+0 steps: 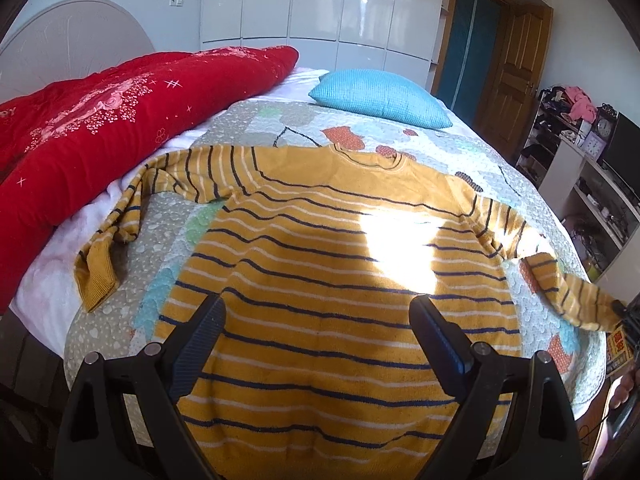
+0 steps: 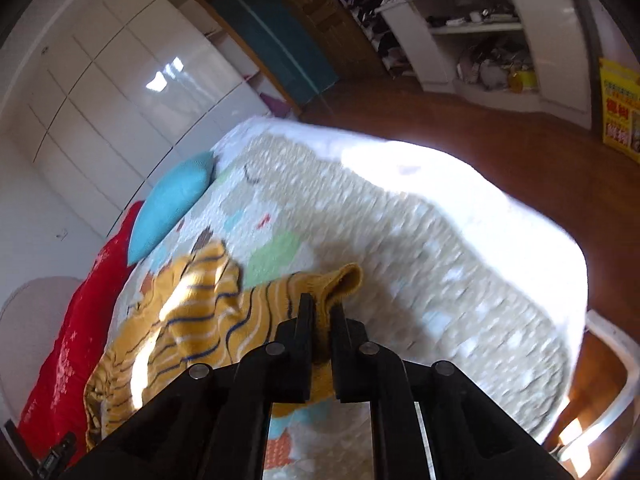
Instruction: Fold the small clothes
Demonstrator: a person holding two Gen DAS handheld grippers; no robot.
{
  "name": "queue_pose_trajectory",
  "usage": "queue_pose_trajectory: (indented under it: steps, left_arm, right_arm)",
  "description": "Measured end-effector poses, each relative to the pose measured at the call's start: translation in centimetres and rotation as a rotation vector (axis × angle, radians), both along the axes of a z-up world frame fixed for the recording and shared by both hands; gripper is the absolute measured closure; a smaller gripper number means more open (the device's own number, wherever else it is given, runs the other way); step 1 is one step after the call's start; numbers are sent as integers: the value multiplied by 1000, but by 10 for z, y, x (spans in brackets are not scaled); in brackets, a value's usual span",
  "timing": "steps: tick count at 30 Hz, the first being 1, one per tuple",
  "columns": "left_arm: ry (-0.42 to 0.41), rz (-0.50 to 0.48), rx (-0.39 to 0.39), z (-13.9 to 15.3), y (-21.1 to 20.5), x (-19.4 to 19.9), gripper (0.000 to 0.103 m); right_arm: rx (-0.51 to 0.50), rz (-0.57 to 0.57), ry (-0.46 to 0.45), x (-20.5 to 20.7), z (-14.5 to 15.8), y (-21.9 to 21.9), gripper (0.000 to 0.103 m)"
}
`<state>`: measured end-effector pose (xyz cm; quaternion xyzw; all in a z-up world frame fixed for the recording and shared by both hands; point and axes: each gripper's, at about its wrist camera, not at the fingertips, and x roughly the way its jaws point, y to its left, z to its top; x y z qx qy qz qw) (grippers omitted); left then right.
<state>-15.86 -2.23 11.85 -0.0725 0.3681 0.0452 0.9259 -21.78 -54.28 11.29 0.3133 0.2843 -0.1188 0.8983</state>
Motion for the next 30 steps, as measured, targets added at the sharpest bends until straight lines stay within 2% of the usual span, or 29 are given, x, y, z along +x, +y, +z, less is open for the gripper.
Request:
queue_pose_trajectory:
  steps: [3, 5, 7, 10, 15, 20, 25, 30]
  left_arm:
    - [-24, 31, -2, 7, 13, -6, 11]
    - [-30, 59, -12, 9, 26, -11, 11]
    - [-35, 88, -24, 10, 39, -16, 11]
    - [-58, 136, -46, 12, 61, -29, 11]
    - [-92, 212, -50, 10, 98, -51, 11]
    - [-104, 287, -33, -2, 132, -76, 11]
    - [-72, 357, -76, -26, 169, -93, 11]
    - [-48, 433, -114, -43, 202, -111, 11]
  right_arm:
    - [-86, -168, -35, -11, 42, -45, 95]
    - [-88, -206, -49, -10, 62, -64, 97]
    - [-116, -191, -51, 1, 79, -61, 97]
    - [-199, -80, -57, 32, 105, -20, 97]
    - [-203, 210, -61, 111, 120, 89, 97]
    - [-165, 515, -24, 195, 107, 234, 97]
    - [-157, 781, 88, 260, 62, 394, 97]
    - [-142, 914, 202, 301, 6, 514, 97]
